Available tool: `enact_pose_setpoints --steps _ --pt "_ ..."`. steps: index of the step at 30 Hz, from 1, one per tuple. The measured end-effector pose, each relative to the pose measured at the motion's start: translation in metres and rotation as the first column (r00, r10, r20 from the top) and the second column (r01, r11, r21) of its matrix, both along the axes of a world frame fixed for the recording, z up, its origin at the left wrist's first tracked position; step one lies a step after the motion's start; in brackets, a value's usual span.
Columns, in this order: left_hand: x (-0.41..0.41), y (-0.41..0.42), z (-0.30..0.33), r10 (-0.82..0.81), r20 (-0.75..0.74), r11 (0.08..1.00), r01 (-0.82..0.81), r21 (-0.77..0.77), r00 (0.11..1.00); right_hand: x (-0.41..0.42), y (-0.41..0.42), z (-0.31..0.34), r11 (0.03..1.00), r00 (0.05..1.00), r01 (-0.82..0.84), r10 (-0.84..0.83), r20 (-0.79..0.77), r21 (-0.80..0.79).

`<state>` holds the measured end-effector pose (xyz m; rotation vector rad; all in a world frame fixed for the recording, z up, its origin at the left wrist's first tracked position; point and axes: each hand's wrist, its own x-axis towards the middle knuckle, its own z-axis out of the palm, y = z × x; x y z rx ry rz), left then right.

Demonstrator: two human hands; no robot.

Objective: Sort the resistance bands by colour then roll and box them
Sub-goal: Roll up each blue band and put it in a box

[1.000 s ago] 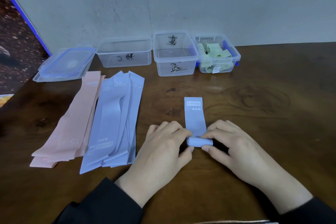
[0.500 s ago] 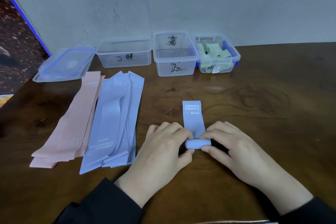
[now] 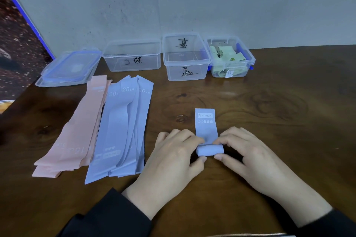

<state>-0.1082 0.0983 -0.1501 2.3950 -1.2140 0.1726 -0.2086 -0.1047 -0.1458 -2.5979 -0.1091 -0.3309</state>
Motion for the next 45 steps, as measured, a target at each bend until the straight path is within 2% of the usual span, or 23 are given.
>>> enact_pose_setpoints --steps 45 --pt "0.0009 0.0002 -0.002 0.03 0.005 0.999 -0.03 -0.012 1.0 -0.0003 -0.0003 -0.0004 0.999 0.999 0.028 -0.027 -0.028 0.032"
